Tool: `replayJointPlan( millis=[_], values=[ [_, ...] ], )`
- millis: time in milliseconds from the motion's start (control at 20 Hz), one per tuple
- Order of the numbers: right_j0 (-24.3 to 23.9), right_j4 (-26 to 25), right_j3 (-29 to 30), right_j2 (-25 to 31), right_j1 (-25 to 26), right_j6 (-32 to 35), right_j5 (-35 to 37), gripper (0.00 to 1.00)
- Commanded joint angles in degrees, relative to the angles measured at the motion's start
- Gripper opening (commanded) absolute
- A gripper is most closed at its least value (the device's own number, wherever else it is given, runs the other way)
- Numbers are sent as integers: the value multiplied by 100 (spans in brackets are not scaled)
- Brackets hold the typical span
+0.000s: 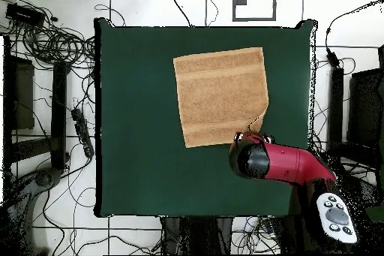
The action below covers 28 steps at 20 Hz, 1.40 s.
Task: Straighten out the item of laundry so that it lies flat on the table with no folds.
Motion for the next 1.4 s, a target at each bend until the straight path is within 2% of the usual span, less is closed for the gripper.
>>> replayJointPlan(
  millis=[50, 150, 200, 450, 550, 600, 750, 1400],
  values=[
    [-73, 119, 468, 52, 144, 882, 29, 0],
    [-83, 97, 515, 29, 151, 866, 38, 0],
    [-86, 97, 533, 26, 149, 866, 54, 100],
    [-33, 120, 583, -45, 129, 893, 145, 100],
    [-8, 235, 687, -101, 118, 1179, -205, 100],
    [26, 322, 686, -133, 150, 1191, 50, 100],
    [75, 331, 688, -159, 221, 1235, -79, 100],
    [99, 466, 823, 199, 17, 1082, -197, 100]
  ],
)
